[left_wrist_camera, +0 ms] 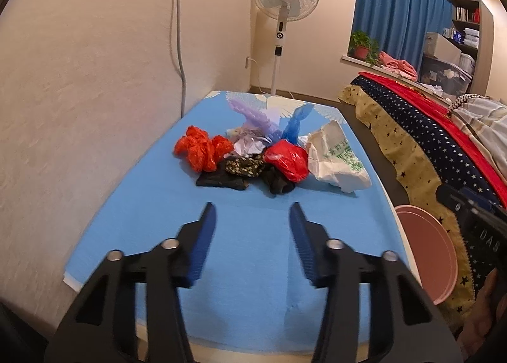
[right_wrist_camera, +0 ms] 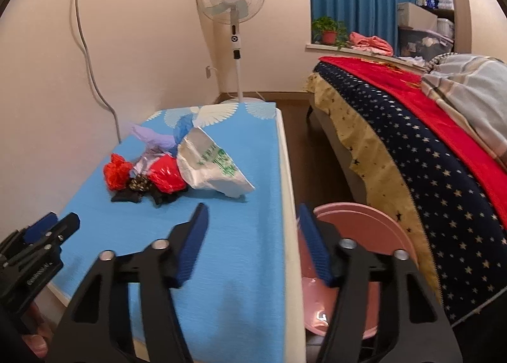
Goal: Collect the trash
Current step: 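Grasp the orange-red plastic bag with the left gripper while the right grasps the white green-printed bag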
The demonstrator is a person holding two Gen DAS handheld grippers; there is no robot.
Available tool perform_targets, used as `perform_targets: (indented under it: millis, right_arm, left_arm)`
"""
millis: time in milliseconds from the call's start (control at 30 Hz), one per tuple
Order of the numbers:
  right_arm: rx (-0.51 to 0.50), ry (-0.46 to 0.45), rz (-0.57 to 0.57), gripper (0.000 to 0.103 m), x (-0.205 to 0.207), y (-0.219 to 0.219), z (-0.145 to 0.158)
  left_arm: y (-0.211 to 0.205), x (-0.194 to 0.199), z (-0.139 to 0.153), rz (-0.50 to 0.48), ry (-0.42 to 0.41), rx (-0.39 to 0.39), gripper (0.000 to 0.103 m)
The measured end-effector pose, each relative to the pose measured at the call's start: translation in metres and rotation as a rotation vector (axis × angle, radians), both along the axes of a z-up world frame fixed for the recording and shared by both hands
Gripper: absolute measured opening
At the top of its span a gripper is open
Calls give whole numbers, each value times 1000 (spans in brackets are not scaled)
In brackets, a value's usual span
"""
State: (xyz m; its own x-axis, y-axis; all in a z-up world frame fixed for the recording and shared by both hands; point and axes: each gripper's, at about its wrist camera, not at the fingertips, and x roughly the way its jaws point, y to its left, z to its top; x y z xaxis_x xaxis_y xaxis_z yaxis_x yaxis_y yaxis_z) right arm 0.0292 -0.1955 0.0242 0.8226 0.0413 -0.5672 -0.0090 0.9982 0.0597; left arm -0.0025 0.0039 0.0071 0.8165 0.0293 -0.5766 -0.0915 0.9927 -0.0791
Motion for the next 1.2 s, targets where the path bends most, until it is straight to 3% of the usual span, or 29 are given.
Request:
perform_targets:
  millis: [167,433,700,833,1000,1100,1200]
  right_arm:
    - [33,-22,27,45,29,3,4]
    - [84,3,44,46,86,2,-19]
    - [116,73,74,65,133,3,-54]
    - [111,96,95,67,149,6,-66]
    - [130,138,117,67,160,6,-81]
    - [130,160,134,67,163,8,-89]
    - [135,166,156,62,164,11,-93]
  left_arm:
    - [4,21,4,42,-36,8,36]
    - [29,75,-14,167,-12,-13,35]
    - [50,124,-37,255,15,-19,36]
    - [67,144,-45,302,31,-60,45]
    - [83,166,-57,333,50,-126,46]
    - [90,178,-70,336,103,-159,46]
    - [95,183,-78,334,122,-214,46]
